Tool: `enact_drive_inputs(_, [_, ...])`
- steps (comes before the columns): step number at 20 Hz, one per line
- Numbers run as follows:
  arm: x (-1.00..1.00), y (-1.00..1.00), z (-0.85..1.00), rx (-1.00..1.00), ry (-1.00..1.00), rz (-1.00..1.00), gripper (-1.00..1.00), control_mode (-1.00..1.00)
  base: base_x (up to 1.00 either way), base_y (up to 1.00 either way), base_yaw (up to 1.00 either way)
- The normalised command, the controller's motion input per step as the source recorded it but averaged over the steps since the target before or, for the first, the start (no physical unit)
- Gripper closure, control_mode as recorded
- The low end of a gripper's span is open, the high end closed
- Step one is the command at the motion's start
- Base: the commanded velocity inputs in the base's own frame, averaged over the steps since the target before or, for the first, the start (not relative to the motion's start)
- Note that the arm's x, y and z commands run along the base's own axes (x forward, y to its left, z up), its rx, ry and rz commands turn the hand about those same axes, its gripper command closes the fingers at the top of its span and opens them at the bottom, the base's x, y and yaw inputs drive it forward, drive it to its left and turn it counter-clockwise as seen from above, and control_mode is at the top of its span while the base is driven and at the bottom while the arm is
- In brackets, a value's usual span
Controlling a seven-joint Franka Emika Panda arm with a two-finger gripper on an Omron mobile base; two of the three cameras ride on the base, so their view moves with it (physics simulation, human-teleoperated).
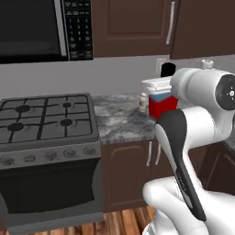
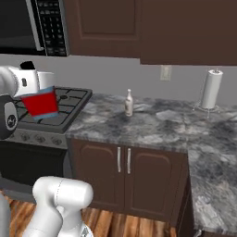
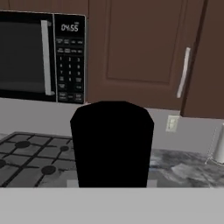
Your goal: Sort all alcoholic drinks to one cabinet, and non-alcoholic drinks to the other.
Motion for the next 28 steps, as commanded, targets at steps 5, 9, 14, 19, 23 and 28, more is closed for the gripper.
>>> enact_drive_inputs(5, [0.00, 0.00, 0.00, 0.00, 0.00, 0.00, 1.00, 1.00, -0.08, 0.57, 0.32])
enact_drive_inputs(9, [0.00, 0.00, 0.00, 0.00, 0.00, 0.00, 1.00, 1.00, -0.02, 0.61, 0.31])
enact_drive_inputs(14, [0.00, 0.00, 0.00, 0.00, 0.00, 0.00, 1.00, 1.00, 0.00, 0.56, 0.30])
enact_drive_inputs(19, [0.00, 0.00, 0.00, 0.00, 0.00, 0.00, 1.00, 1.00, 0.16, 0.49, 0.24])
enact_drive_inputs(23, [0.00, 0.00, 0.00, 0.00, 0.00, 0.00, 1.00, 1.00, 0.34, 0.65, 0.18])
enact_drive_inputs(28, [0.00, 0.00, 0.00, 0.00, 0.00, 0.00, 1.00, 1.00, 0.53, 0.70, 0.08])
